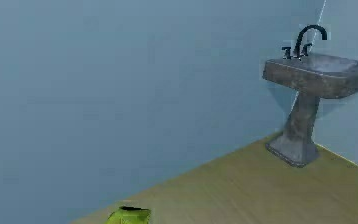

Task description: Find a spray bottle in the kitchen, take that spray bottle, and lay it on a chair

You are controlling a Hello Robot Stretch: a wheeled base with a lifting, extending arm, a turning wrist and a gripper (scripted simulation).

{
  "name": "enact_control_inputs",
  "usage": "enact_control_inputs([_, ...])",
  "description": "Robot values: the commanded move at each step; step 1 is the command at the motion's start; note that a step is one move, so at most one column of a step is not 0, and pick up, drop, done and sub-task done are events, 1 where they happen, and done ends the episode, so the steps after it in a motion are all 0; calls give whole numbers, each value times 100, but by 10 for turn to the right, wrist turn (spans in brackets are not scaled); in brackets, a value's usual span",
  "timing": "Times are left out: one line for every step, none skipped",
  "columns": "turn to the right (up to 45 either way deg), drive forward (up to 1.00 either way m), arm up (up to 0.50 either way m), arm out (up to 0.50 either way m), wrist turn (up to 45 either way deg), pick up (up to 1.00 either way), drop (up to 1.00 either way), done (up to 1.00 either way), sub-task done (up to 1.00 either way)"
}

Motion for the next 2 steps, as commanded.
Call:
enact_control_inputs([-450, 0, 0, 0, 0, 0, 0, 0, 0])
enact_control_inputs([-450, 0, 0, 0, 0, 0, 0, 0, 0])
